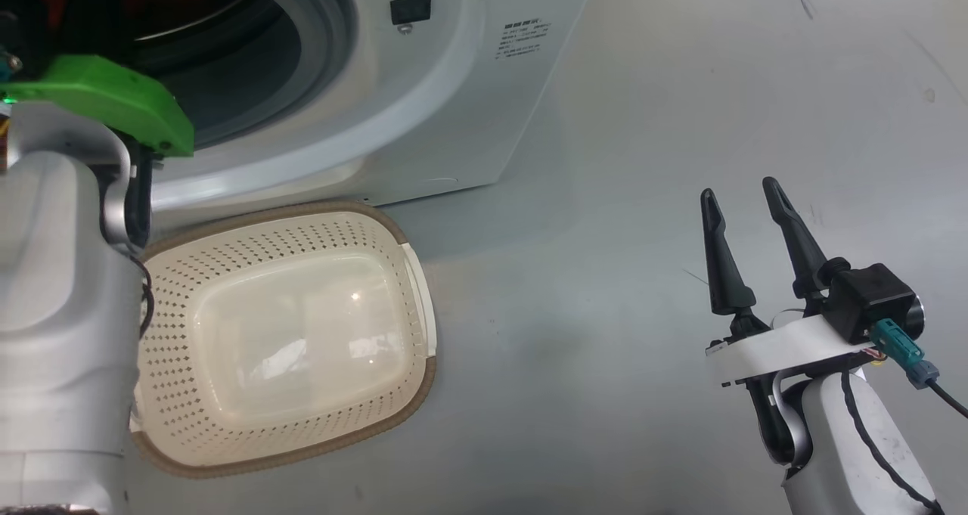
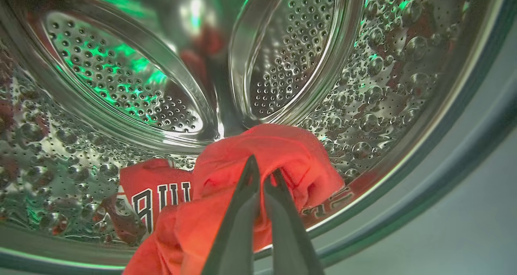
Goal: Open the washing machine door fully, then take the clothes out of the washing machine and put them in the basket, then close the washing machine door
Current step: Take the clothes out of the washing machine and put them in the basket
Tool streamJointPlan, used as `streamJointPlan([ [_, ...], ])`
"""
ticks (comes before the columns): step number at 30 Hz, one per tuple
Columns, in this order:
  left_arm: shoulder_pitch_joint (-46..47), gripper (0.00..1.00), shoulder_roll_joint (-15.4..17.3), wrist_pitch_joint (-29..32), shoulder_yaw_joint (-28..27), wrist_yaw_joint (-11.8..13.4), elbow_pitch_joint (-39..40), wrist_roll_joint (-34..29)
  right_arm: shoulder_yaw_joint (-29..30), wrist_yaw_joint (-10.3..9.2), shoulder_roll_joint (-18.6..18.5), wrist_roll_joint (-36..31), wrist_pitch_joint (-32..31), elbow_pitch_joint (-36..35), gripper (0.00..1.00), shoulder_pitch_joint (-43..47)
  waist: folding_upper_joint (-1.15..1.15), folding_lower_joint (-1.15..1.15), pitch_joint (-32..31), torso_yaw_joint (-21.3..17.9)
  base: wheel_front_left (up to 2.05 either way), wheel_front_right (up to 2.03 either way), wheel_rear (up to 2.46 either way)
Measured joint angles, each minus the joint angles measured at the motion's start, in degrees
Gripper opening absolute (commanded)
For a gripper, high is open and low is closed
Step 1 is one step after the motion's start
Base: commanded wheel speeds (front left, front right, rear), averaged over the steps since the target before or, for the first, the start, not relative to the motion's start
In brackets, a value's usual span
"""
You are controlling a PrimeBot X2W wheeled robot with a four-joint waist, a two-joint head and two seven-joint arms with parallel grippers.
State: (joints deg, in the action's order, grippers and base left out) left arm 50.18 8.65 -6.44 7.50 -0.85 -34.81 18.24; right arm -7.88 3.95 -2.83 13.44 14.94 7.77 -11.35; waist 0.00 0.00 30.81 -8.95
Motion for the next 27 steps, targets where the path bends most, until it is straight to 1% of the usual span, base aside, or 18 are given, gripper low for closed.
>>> streamJointPlan([
  [9, -7.8, 0.00, -2.0, -7.2, 0.5, 0.2, 2.4, -0.1, -0.2, 0.05, 0.0, -0.6, 0.0, 1.5, 1.00, 0.3, 0.00, 0.00, -4.0, 2.5, 0.00, 0.00, 0.00],
  [15, -12.3, 0.00, -3.0, -7.8, 0.8, 1.6, 6.1, -0.3, 0.2, 0.10, -0.1, -0.8, 0.0, 2.2, 1.00, 2.2, 0.00, 0.00, -7.1, 4.4, 0.00, 0.00, 0.00],
  [23, -19.8, 0.00, -5.3, -7.8, 2.4, 1.7, 11.7, -0.3, 0.6, 0.11, -0.1, -1.0, 0.0, 2.8, 1.00, 4.6, 0.00, 0.00, -11.3, 7.1, 0.00, 0.00, 0.00],
  [27, -22.3, 0.00, -5.6, -7.8, 3.7, 1.7, 15.5, -0.3, 0.8, 0.10, -0.3, -1.0, 0.0, 2.5, 1.00, 5.7, 0.00, 0.00, -12.7, 9.1, 0.00, 0.00, 0.00],
])
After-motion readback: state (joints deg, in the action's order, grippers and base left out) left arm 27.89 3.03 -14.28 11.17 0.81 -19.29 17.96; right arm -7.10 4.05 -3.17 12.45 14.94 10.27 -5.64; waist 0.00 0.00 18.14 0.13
